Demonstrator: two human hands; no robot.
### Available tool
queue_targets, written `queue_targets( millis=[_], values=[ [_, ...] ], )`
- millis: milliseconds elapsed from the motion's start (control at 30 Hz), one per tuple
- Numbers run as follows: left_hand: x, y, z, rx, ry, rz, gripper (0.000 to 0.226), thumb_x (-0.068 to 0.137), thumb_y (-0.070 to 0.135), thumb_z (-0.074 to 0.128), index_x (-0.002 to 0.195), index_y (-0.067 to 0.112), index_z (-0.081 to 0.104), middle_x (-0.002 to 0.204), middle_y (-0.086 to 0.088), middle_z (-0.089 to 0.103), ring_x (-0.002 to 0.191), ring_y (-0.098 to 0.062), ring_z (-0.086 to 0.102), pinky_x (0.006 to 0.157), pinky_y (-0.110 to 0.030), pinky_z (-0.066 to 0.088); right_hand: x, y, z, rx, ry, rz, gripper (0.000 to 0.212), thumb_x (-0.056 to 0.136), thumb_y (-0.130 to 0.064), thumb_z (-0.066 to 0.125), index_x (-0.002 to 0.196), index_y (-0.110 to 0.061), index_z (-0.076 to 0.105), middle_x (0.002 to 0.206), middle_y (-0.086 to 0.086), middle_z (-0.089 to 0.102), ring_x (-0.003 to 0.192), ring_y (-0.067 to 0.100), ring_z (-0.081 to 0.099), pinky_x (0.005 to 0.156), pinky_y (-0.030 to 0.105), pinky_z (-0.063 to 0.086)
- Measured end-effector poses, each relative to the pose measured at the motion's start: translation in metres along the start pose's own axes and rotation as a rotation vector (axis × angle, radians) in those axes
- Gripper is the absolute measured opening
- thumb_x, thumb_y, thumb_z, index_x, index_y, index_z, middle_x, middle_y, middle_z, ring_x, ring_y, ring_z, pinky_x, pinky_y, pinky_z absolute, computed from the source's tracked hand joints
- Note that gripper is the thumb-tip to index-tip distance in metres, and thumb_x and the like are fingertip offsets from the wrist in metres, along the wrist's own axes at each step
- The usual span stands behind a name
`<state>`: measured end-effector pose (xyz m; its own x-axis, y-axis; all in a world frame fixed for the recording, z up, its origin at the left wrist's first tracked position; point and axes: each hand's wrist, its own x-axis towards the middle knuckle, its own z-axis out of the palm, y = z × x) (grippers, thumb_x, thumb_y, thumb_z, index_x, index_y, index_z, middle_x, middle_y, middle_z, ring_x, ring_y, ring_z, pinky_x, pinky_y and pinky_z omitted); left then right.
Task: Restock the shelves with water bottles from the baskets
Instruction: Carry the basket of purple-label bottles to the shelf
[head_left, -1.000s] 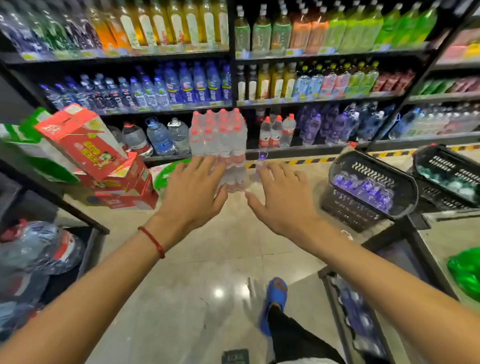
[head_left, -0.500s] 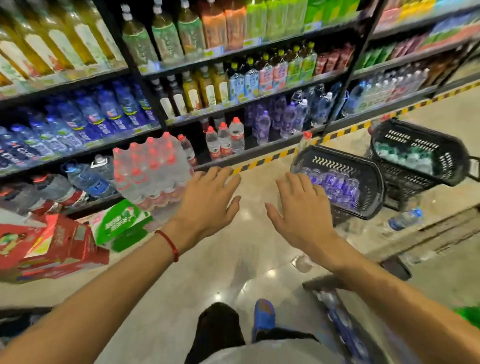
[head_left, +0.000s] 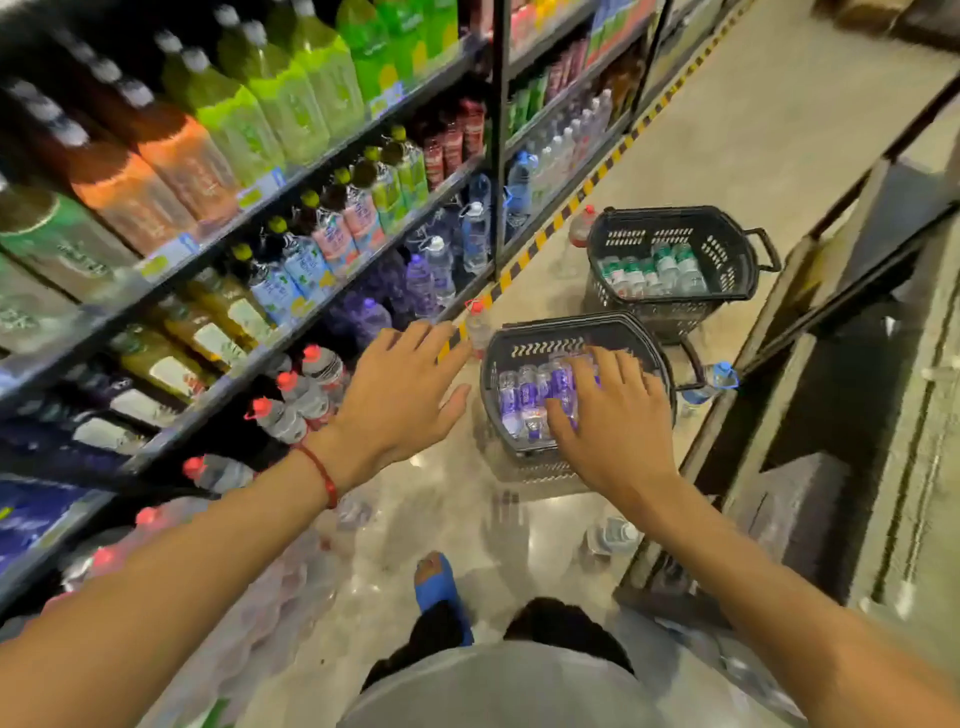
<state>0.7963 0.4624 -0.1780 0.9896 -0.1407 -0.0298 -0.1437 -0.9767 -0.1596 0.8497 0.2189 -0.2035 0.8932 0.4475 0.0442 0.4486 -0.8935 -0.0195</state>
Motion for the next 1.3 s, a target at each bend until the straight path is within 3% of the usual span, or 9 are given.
queue_targets(
  millis=[133, 267, 500, 667, 933, 1067, 1300],
  values=[
    [0.081, -0.047, 0.002, -0.006, 0.008, 0.169, 0.054, 0.102, 0.048, 0.037, 0.142, 0.016, 0.051, 0.142, -0.01, 0.054, 0.12, -0.032, 0.053, 0.084, -0.044, 0.045, 0.035, 0.004, 0.004, 0.031, -0.027, 0.229, 0.058, 0.1, -0.055, 0.044, 0.139, -0.015, 0.058, 0.147, 0.01, 0.055, 0.137, 0.034, 0.048, 0.106, 0.05, 0.043],
    [0.17, -0.058, 0.008, -0.02, 0.04, 0.3, 0.056, 0.1, 0.05, 0.036, 0.14, 0.017, 0.053, 0.139, -0.008, 0.056, 0.12, -0.031, 0.053, 0.085, -0.045, 0.046, 0.067, 0.023, 0.016, 0.008, -0.016, 0.43, 0.055, 0.095, -0.052, 0.055, 0.133, -0.014, 0.062, 0.138, 0.013, 0.061, 0.13, 0.036, 0.054, 0.095, 0.048, 0.048],
    [0.314, -0.039, 0.035, 0.042, 0.017, 0.548, 0.053, 0.1, 0.051, 0.035, 0.137, 0.017, 0.052, 0.136, -0.008, 0.057, 0.115, -0.032, 0.054, 0.086, -0.045, 0.042, 0.132, 0.083, 0.043, 0.053, -0.02, 0.748, 0.049, 0.101, -0.053, 0.046, 0.129, -0.016, 0.059, 0.138, 0.011, 0.058, 0.129, 0.032, 0.051, 0.097, 0.048, 0.046],
    [0.392, -0.029, 0.051, -0.016, -0.032, 0.688, 0.052, 0.098, 0.049, 0.041, 0.134, 0.015, 0.057, 0.133, -0.008, 0.06, 0.115, -0.032, 0.058, 0.086, -0.046, 0.046, 0.16, 0.104, 0.054, 0.109, -0.052, 0.942, 0.054, 0.104, -0.058, 0.042, 0.142, -0.02, 0.052, 0.149, 0.008, 0.052, 0.138, 0.03, 0.045, 0.106, 0.048, 0.042],
    [0.505, -0.017, 0.094, -0.055, -0.044, 0.969, 0.048, 0.096, 0.045, 0.043, 0.132, 0.015, 0.057, 0.127, -0.008, 0.061, 0.106, -0.033, 0.059, 0.08, -0.045, 0.047, 0.217, 0.082, 0.083, 0.199, 0.011, 1.343, 0.057, 0.106, -0.057, 0.041, 0.149, -0.02, 0.048, 0.153, 0.005, 0.049, 0.14, 0.027, 0.044, 0.114, 0.05, 0.039],
    [0.548, -0.013, 0.119, -0.059, -0.095, 1.081, 0.05, 0.098, 0.048, 0.041, 0.135, 0.016, 0.055, 0.133, -0.009, 0.059, 0.113, -0.034, 0.056, 0.085, -0.048, 0.047, 0.233, 0.055, 0.109, 0.196, 0.02, 1.531, 0.047, 0.106, -0.051, 0.043, 0.138, -0.018, 0.054, 0.142, 0.006, 0.054, 0.131, 0.027, 0.047, 0.103, 0.048, 0.044],
    [0.578, -0.005, 0.19, -0.06, -0.141, 1.211, 0.047, 0.099, 0.045, 0.043, 0.131, 0.012, 0.056, 0.127, -0.009, 0.059, 0.11, -0.034, 0.055, 0.076, -0.048, 0.047, 0.24, 0.03, 0.19, 0.254, 0.008, 1.713, 0.046, 0.105, -0.047, 0.044, 0.138, -0.018, 0.056, 0.142, 0.006, 0.057, 0.131, 0.028, 0.049, 0.102, 0.048, 0.046]
  ],
)
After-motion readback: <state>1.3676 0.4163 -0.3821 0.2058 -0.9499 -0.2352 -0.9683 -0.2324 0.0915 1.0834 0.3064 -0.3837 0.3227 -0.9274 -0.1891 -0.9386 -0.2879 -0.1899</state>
